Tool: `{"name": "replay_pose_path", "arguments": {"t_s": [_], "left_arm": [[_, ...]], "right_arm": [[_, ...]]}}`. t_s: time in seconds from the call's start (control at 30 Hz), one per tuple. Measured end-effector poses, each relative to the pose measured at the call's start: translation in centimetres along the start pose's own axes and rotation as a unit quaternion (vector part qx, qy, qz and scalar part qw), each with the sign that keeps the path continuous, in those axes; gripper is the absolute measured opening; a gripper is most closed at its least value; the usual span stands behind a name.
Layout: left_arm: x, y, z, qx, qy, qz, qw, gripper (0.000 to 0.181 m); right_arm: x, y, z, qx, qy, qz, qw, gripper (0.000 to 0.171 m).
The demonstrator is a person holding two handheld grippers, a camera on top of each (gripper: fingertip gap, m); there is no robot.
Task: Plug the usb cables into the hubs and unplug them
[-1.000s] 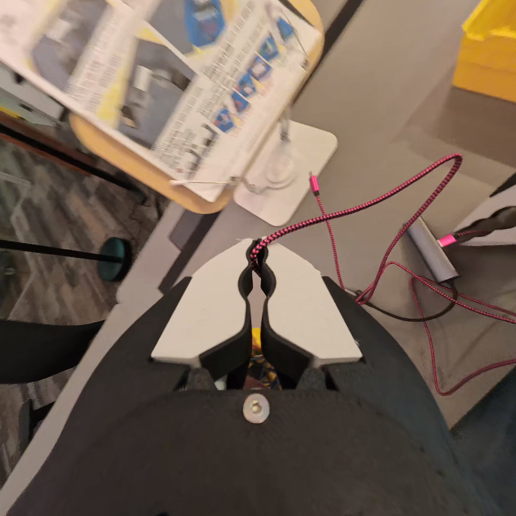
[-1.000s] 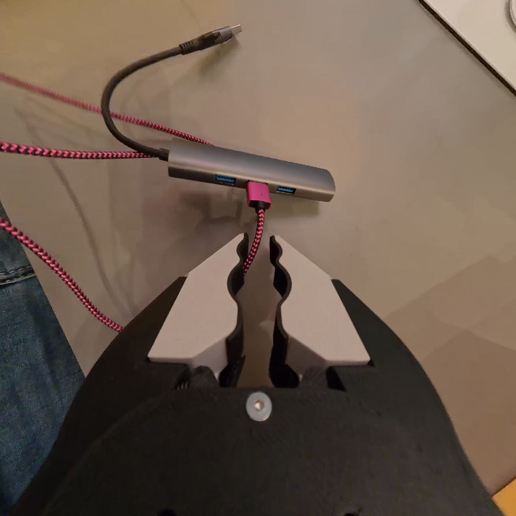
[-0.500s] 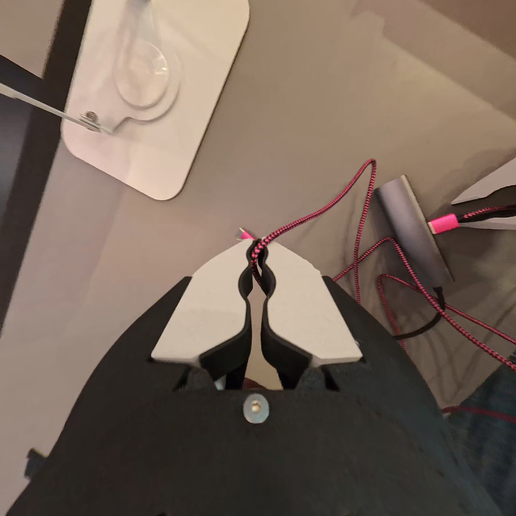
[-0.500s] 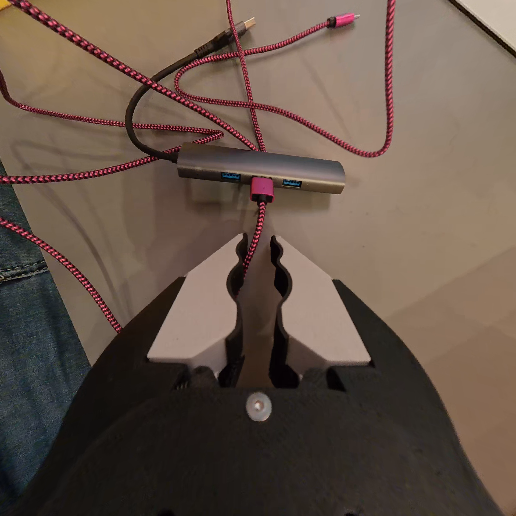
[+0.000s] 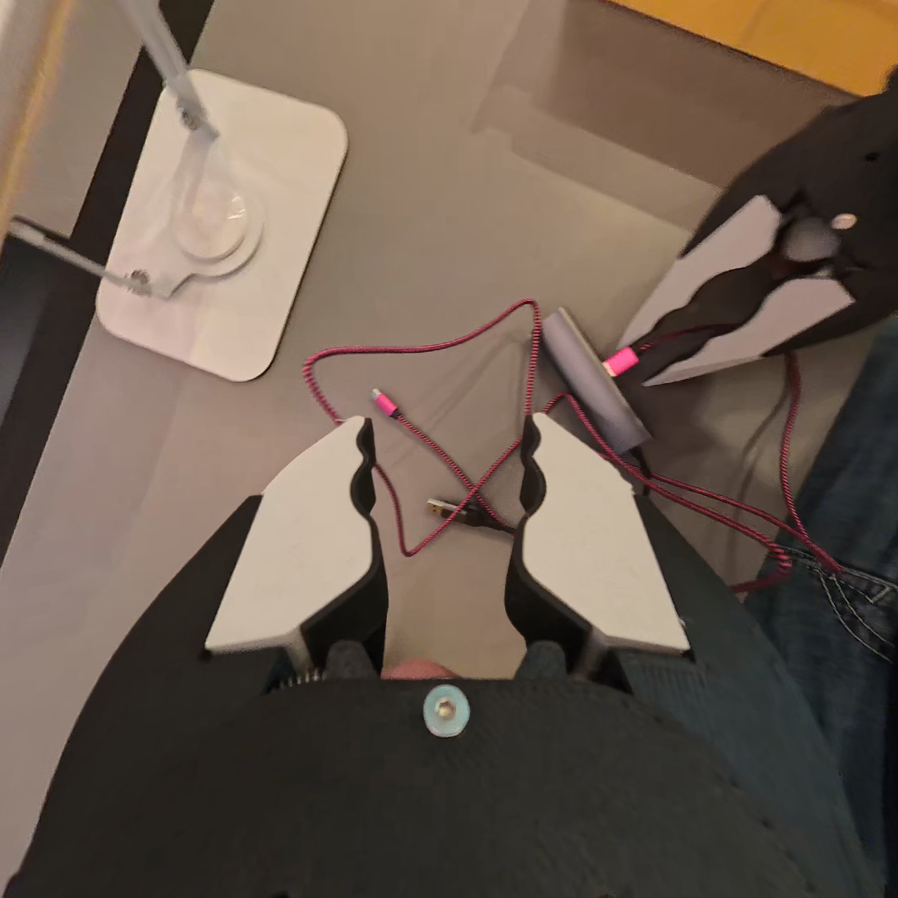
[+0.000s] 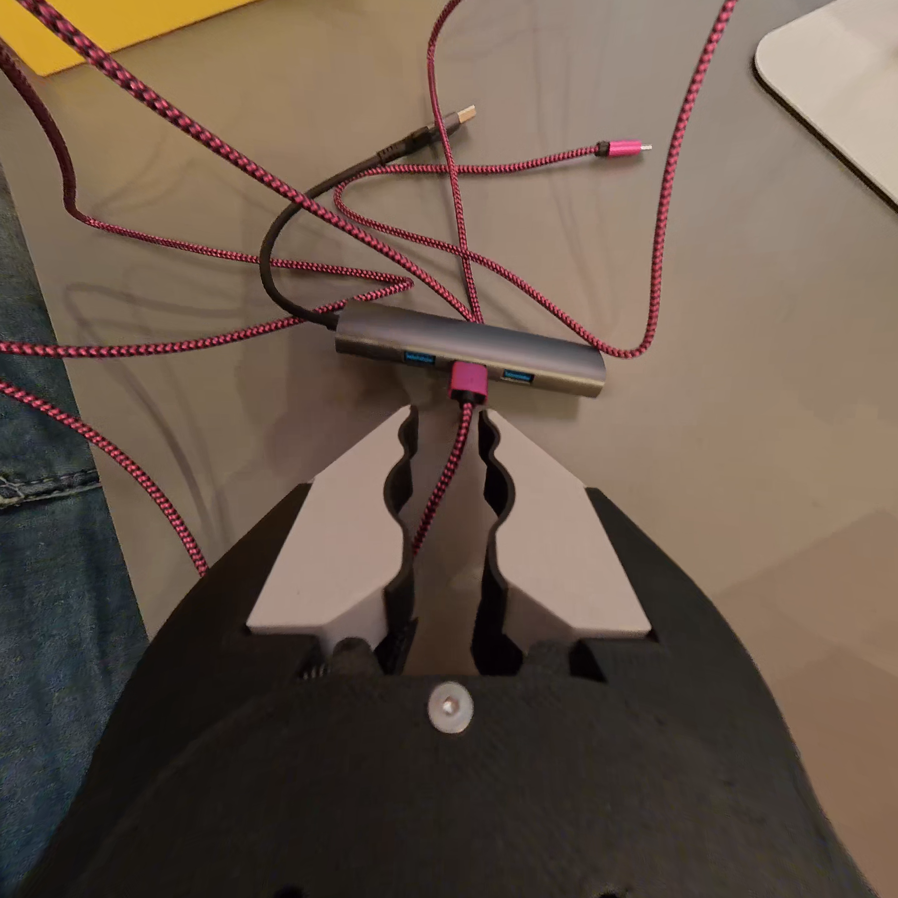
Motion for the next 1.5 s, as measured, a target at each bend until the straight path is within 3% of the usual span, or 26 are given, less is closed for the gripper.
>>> {"name": "replay_pose_path", "arguments": {"t_s": [0.13,0.53,0.87,1.13,1.37,1.5], "left_arm": [[-0.5,1.0,3.3,0.034,0.077,0.007,0.996,0.068],[0.5,11.5,7.9,0.173,0.297,-0.091,0.935,0.145],[2.7,15.2,8.4,0.213,0.323,-0.125,0.914,0.146],[2.8,15.2,8.3,0.203,0.317,-0.115,0.919,0.143],[2.2,14.5,7.9,0.190,0.278,-0.151,0.929,0.143],[2.1,13.3,7.6,0.167,0.270,-0.174,0.932,0.142]], "right_arm": [[-0.3,0.8,0.3,-0.023,0.005,0.019,1.000,0.001],[-0.1,0.9,1.0,-0.082,0.009,0.059,0.995,0.000],[-0.1,0.8,1.4,-0.105,0.017,0.069,0.992,0.000],[-0.2,0.6,1.7,-0.120,0.021,0.082,0.989,0.000],[-0.4,0.2,2.0,-0.106,0.021,0.108,0.988,0.000],[-1.1,-0.2,2.1,-0.106,0.015,0.132,0.985,0.015]]}}
Point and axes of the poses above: each gripper's, where its closed fingertips meet, y out along the fingers, x out of its underside, z = x × y across the jaws, the point moved 10 cm from there along -y, back along the fingers
